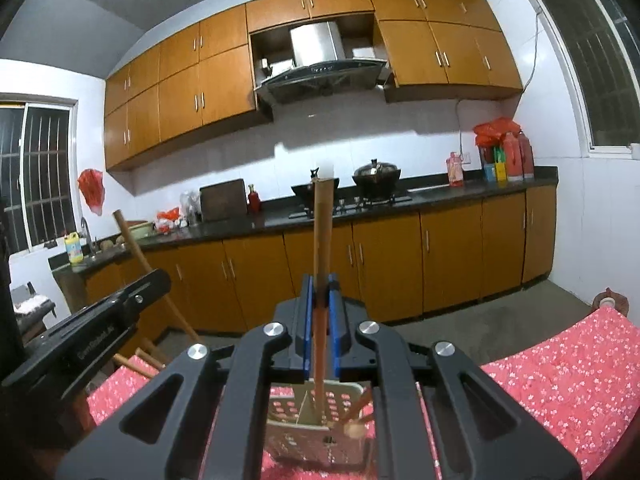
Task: Organize utensils
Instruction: 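Carry the chopsticks over the holder and open both tools to drop them in, then close the left tool on a chopstick while the right tool grasps the last one, then lift the held chopsticks with both tools toward the holder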
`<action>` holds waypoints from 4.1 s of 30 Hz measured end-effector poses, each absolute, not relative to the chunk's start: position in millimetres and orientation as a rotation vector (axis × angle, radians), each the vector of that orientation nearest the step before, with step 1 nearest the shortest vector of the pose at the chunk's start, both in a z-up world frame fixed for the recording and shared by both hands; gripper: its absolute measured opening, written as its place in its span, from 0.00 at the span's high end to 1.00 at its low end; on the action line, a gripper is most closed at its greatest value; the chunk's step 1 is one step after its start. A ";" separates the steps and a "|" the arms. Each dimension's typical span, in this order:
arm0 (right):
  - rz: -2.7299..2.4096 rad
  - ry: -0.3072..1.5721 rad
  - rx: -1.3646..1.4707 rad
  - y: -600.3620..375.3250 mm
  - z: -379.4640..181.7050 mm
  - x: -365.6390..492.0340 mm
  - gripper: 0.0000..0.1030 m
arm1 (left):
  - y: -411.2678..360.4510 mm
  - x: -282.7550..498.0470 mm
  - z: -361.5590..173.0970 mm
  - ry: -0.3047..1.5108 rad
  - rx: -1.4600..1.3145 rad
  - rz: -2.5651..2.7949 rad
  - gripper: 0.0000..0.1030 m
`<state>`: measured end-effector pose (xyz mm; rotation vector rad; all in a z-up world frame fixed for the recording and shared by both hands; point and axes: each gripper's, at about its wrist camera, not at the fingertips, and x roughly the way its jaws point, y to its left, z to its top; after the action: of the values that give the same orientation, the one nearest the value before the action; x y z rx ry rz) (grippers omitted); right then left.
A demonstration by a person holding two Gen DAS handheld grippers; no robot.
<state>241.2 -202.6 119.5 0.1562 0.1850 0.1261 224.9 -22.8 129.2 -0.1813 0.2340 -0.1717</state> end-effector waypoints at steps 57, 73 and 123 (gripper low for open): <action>0.046 0.892 0.140 -232.2 -99.2 174.6 0.92 | -18.6 168.1 -89.7 0.884 -0.009 -0.159 0.93; 0.012 0.876 0.123 -240.6 -105.9 201.5 0.92 | 33.7 189.1 -88.5 0.876 -0.104 -0.094 0.92; 0.016 0.875 0.141 -240.8 -104.7 197.5 0.92 | 31.1 179.2 -85.9 0.879 -0.126 -0.092 0.91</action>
<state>197.5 -240.8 -104.7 0.1411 0.8751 0.0159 179.2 31.1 -85.9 -0.1256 0.8785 -0.0922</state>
